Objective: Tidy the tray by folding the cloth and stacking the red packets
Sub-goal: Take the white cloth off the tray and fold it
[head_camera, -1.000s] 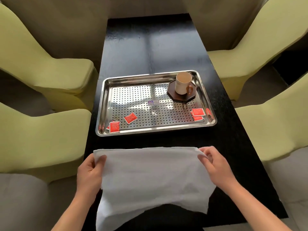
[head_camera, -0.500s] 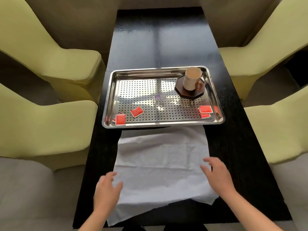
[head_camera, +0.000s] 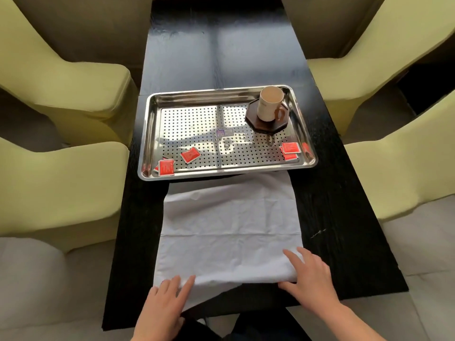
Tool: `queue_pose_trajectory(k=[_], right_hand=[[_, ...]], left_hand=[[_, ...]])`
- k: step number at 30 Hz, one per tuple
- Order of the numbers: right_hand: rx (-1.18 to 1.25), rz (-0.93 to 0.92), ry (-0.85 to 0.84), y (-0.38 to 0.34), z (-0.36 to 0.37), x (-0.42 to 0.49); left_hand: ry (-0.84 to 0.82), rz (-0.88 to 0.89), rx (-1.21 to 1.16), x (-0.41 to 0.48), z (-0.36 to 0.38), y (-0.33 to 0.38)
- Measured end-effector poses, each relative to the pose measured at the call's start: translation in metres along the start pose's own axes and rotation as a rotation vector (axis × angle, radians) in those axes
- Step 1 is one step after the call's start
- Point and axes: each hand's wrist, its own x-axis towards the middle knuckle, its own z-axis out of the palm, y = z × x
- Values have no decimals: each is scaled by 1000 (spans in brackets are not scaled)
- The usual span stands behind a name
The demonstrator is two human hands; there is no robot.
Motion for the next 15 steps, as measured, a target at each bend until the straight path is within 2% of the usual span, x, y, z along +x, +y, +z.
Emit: queue_pose_trajectory(k=[5,8,11,15], right_hand=[[179,-12,96,5,-5,3],[337,4,73,6,-12,7],[524,21,107,8,-16,12],[770,223,174,2,-19,15]], left_hand=[[133,-65,-102,-4,10,0],[156,-141,-177,-4,10,0],[222,-470,-374,-2,6,-2],[122,-876,-590,3,3,2]])
